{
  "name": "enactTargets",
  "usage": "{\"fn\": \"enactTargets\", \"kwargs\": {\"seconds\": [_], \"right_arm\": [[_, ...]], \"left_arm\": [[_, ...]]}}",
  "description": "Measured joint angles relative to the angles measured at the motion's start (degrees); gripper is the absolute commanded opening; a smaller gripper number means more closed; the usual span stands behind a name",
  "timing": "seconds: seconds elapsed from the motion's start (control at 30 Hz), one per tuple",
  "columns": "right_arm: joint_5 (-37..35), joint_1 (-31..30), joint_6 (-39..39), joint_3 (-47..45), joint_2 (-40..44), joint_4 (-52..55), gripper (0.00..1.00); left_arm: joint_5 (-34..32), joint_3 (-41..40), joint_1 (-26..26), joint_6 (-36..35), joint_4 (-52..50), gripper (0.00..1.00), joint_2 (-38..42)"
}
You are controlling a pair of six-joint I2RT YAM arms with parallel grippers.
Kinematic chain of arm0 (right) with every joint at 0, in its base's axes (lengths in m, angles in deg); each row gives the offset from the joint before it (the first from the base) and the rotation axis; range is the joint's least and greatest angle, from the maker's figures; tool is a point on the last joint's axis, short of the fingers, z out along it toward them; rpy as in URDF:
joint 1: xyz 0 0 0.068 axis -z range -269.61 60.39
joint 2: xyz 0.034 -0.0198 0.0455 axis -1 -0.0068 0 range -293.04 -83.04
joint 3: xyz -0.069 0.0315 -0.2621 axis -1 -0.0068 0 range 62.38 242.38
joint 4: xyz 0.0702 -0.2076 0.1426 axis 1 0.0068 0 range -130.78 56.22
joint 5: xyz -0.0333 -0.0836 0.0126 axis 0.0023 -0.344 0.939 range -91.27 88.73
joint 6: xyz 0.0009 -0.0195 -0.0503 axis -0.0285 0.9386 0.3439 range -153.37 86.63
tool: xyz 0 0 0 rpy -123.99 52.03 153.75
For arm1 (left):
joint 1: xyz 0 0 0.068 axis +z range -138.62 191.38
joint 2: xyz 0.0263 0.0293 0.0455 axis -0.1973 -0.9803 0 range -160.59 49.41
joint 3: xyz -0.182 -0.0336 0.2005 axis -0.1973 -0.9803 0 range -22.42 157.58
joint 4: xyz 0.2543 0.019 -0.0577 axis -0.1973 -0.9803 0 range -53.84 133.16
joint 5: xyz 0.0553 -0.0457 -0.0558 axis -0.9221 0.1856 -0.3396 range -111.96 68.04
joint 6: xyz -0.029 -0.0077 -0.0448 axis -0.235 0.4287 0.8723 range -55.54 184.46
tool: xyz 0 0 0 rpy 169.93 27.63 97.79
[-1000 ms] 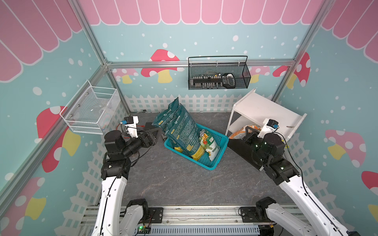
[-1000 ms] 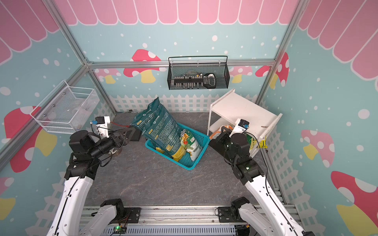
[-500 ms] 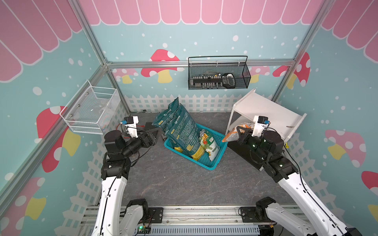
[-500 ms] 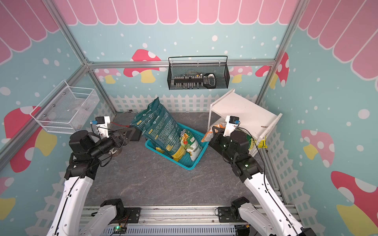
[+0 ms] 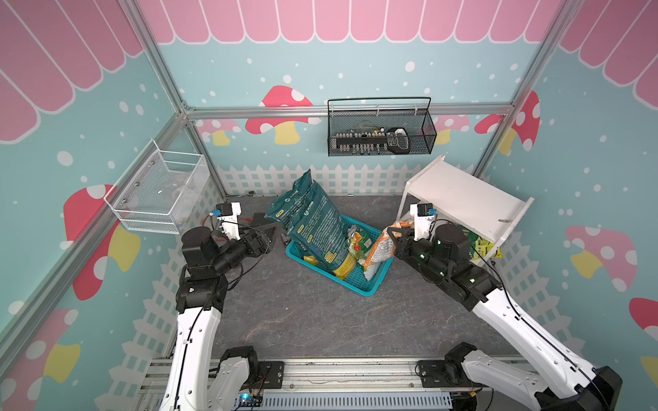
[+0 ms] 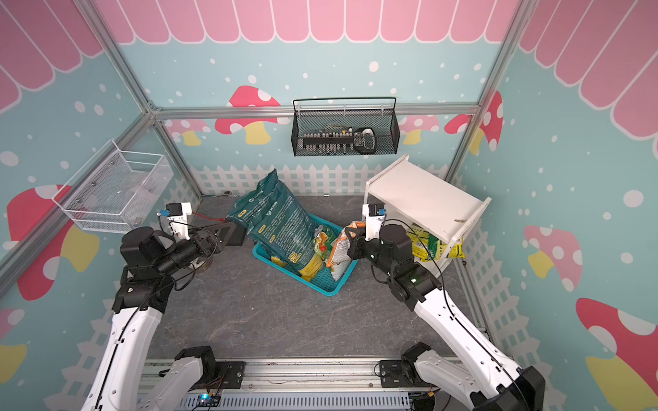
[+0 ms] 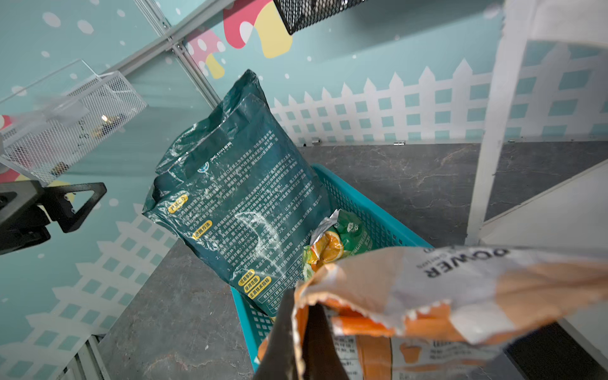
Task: Take down the fertilizer bag from the shelf
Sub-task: Place the fertilizer bag in the storage box.
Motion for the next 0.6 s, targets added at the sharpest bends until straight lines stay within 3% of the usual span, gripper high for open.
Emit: {"fn": "enactTargets", "kwargs": {"seconds": [0.27,0.6], "right_arm": [[-2.6,-1.6,1.8,0.0,-6.1,-1.0,0.0],[-8.3,-1.6,3.9,0.0,-6.8,-1.2,0.0]], "left_arm": [[0.0,0.0,0.0,0.0,0.0,0.99,0.0],[0.0,0.0,0.0,0.0,0.0,0.99,0.0]]}}
